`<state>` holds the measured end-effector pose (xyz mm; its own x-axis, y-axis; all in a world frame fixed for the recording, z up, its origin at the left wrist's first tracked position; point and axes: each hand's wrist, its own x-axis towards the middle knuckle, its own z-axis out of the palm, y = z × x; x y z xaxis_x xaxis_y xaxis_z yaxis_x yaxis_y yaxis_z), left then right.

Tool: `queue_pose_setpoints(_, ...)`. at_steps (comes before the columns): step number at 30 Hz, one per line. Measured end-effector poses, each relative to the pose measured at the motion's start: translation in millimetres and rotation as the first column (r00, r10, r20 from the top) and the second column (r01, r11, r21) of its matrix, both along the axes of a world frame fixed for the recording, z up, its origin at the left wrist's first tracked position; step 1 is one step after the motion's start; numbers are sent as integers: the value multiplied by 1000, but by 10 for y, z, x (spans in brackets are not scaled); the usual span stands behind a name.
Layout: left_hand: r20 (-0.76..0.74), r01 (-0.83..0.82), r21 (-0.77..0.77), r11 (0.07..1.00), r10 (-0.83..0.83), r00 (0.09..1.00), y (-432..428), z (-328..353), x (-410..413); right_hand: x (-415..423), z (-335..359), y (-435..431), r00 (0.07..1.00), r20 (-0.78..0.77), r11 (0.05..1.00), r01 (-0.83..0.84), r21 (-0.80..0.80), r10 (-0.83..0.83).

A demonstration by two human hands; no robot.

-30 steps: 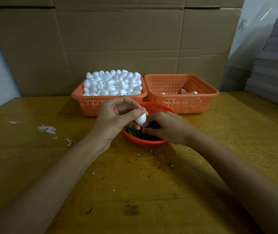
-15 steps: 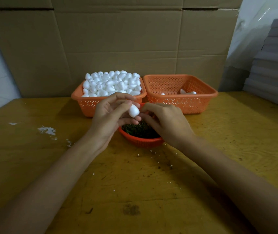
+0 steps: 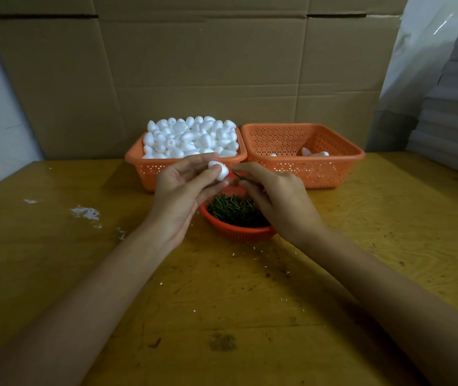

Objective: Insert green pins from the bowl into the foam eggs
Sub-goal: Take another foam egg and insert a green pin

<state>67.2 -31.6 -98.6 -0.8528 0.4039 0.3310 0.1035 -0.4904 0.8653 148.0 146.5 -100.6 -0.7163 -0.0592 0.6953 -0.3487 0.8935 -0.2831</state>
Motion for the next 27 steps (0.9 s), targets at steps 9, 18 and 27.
queue_pose_setpoints(9, 15, 4, 8, 1000, -4, 1000, 7, -14, -14, -10, -40, -5, 997, -75, 999, -22, -29, 19)
queue_pose_setpoints(18, 60, 35, 20, 999, -36, 998, -23, -3, -33, -35, -46, 23, 996, -86, 999, -21, -42, 18)
queue_pose_setpoints(27, 107, 48, 17, 999, -49, 993, -36, 13, -47, -20, -65, 5, 995, -92, 986, -41, -165, 26)
